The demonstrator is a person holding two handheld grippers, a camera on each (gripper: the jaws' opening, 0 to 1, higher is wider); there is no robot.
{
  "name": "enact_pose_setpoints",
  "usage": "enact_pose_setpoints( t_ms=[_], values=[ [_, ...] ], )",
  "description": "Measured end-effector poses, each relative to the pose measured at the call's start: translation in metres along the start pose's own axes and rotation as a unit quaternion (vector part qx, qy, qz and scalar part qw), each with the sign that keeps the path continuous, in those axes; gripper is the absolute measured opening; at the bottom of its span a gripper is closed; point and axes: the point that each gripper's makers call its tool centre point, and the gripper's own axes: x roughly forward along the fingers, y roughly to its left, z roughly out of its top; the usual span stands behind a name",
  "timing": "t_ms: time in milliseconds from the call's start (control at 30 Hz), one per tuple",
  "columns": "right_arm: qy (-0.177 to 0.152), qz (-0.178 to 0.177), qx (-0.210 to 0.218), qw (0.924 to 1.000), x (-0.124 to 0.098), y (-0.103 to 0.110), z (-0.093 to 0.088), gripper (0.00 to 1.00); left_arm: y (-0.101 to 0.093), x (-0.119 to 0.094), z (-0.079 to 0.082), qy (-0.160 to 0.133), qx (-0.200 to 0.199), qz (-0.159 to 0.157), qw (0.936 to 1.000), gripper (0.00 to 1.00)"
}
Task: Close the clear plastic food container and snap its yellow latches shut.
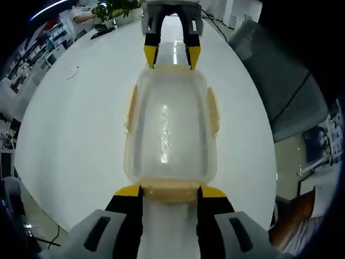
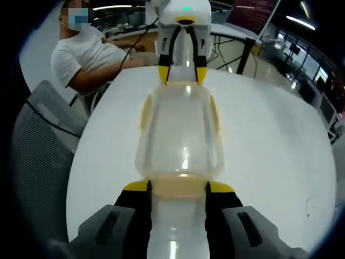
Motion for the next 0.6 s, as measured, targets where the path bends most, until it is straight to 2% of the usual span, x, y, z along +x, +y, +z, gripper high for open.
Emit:
enact_pose_setpoints(
  t_ms=[367, 600],
  values=[
    [-0.004, 0.001, -0.004, 1.0000, -0.029, 0.004, -0.001, 0.34, -0.004, -0.013, 0.023, -0.011, 0.003, 0.003, 0.9999, 0.32],
    [0.000, 0.003, -0.002, 1.0000, -0.051, 0.008, -0.009, 0.34, -0.007, -0.018, 0.045, -0.025, 0.003, 0.002, 0.9997, 0.33]
  ],
)
